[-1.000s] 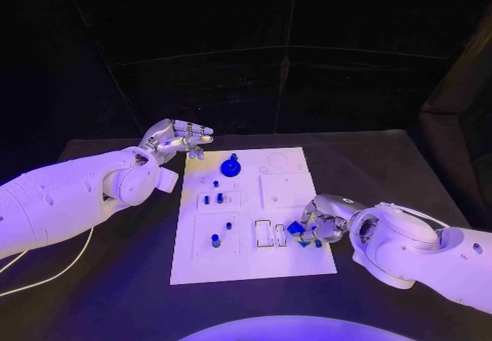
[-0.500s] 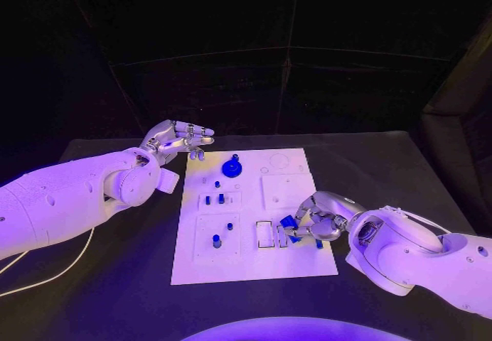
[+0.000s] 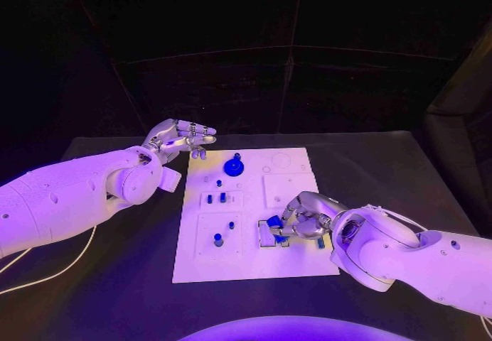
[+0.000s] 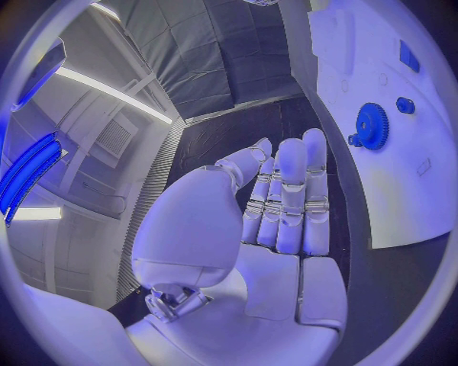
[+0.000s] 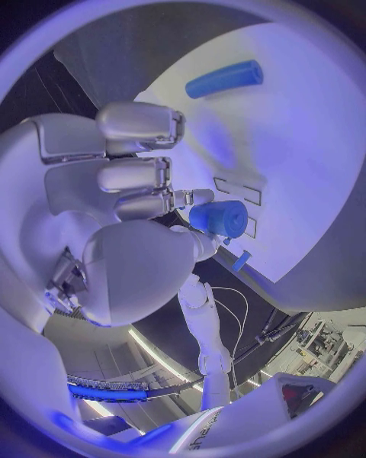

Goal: Assemble the parts on the task board

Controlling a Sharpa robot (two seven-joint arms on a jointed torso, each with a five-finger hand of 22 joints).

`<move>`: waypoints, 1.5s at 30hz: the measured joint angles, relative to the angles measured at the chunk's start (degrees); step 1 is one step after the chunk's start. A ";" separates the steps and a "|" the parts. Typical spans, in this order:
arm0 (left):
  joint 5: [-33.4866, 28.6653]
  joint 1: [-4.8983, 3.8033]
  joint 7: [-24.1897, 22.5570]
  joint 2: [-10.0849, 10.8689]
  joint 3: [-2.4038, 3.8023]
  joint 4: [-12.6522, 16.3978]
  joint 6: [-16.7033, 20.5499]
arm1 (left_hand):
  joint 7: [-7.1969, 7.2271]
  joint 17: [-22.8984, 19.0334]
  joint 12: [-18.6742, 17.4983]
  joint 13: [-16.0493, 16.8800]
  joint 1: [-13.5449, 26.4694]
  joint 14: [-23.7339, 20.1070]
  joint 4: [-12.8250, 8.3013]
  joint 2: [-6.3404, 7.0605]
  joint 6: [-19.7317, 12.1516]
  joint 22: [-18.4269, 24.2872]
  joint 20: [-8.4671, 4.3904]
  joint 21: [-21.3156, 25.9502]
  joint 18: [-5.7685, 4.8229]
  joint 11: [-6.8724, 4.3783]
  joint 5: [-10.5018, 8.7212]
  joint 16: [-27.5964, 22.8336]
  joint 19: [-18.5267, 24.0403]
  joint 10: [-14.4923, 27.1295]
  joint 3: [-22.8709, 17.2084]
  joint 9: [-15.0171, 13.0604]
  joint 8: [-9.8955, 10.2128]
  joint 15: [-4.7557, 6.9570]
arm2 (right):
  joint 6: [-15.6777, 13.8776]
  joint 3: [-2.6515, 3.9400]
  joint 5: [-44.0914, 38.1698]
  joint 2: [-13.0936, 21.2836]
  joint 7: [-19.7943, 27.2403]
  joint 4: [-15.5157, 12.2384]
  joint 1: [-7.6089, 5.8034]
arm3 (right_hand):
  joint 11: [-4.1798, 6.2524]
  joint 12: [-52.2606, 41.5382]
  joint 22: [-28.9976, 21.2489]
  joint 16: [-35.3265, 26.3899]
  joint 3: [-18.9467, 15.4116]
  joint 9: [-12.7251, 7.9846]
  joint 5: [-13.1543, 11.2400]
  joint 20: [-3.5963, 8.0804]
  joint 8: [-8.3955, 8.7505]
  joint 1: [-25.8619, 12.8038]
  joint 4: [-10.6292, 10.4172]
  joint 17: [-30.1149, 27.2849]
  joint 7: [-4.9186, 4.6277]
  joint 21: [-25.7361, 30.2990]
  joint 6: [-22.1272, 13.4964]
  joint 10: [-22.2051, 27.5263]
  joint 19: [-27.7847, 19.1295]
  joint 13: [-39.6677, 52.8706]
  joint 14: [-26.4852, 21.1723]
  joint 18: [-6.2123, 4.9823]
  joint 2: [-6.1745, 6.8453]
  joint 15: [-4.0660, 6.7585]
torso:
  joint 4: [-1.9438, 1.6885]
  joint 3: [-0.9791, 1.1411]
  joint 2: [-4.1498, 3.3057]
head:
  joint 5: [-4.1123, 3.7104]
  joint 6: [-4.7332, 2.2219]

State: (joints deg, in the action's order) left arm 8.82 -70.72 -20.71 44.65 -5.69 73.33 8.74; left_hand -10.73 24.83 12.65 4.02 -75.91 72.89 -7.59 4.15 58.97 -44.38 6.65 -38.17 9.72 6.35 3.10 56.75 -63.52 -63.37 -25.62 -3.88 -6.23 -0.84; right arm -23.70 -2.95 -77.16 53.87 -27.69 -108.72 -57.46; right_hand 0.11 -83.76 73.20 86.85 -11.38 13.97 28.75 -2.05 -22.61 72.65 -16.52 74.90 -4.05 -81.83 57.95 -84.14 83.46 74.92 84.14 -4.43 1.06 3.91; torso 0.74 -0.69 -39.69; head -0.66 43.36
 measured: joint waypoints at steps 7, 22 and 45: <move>0.00 0.00 0.03 -0.25 0.00 -0.06 -0.02 | 0.00 0.00 0.00 0.00 0.00 0.00 0.00 0.00 0.00 0.00 0.00 0.00 0.00 0.00 0.00 0.00 0.00 0.00 0.00 0.00 0.00 0.00 | 0.55 -0.01 0.72 -1.71 -1.40 1.04 0.00 | 0.00 0.41 0.00 0.00 -0.30 -0.02 -0.25 0.00 0.03 -0.62 0.01 0.04 0.16 0.00 0.16 0.00 0.00 0.00 -0.13 0.00 -0.62 0.13 | 0.10 0.02 -0.03 | 0.24 0.05; 0.00 0.00 0.13 -0.34 0.00 -0.13 -0.15 | 0.00 -0.08 0.22 0.00 -0.23 0.00 0.00 -0.23 0.00 0.00 0.00 0.00 0.00 0.00 0.00 0.00 0.00 0.00 0.00 0.00 0.00 0.00 | 1.44 0.01 1.44 -3.47 -3.48 1.87 -0.03 | 0.42 1.02 -0.09 0.00 -3.39 0.48 -13.99 0.22 0.33 -5.76 -0.07 0.03 0.77 0.00 1.64 0.01 0.21 0.00 0.01 0.00 -1.09 0.42 | 0.21 0.05 -0.01 | 0.52 0.36; 0.00 0.01 0.26 -0.20 0.00 -0.09 -0.34 | 0.00 -0.07 0.22 0.00 -0.23 0.00 0.00 -0.23 0.00 -0.01 0.00 0.00 0.00 0.00 0.00 0.00 0.00 0.00 0.00 0.00 0.00 0.00 | 1.84 0.01 1.69 -2.85 -2.31 1.54 -0.03 | 0.52 1.46 0.31 0.00 3.37 1.37 -24.17 0.21 0.67 -6.70 1.67 0.02 0.77 0.00 1.63 0.11 0.21 0.00 0.01 0.00 2.88 0.41 | 0.23 0.06 0.02 | 0.65 0.45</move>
State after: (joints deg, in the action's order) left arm 8.82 -70.70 -20.44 44.45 -5.69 73.25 8.40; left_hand -10.73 24.76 12.87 4.03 -76.14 72.89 -7.58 3.92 58.97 -44.39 6.65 -38.17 9.72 6.35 3.10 56.75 -63.52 -63.37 -25.62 -3.88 -6.23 -0.84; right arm -21.85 -2.94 -75.47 51.02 -30.00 -107.19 -57.49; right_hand 0.63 -82.31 73.51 86.85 -8.00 15.35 4.58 -1.84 -21.95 65.94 -14.84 74.92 -3.29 -81.83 59.58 -84.03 83.67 74.92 84.15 -4.43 3.95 4.32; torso 0.97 -0.63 -39.67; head -0.01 43.81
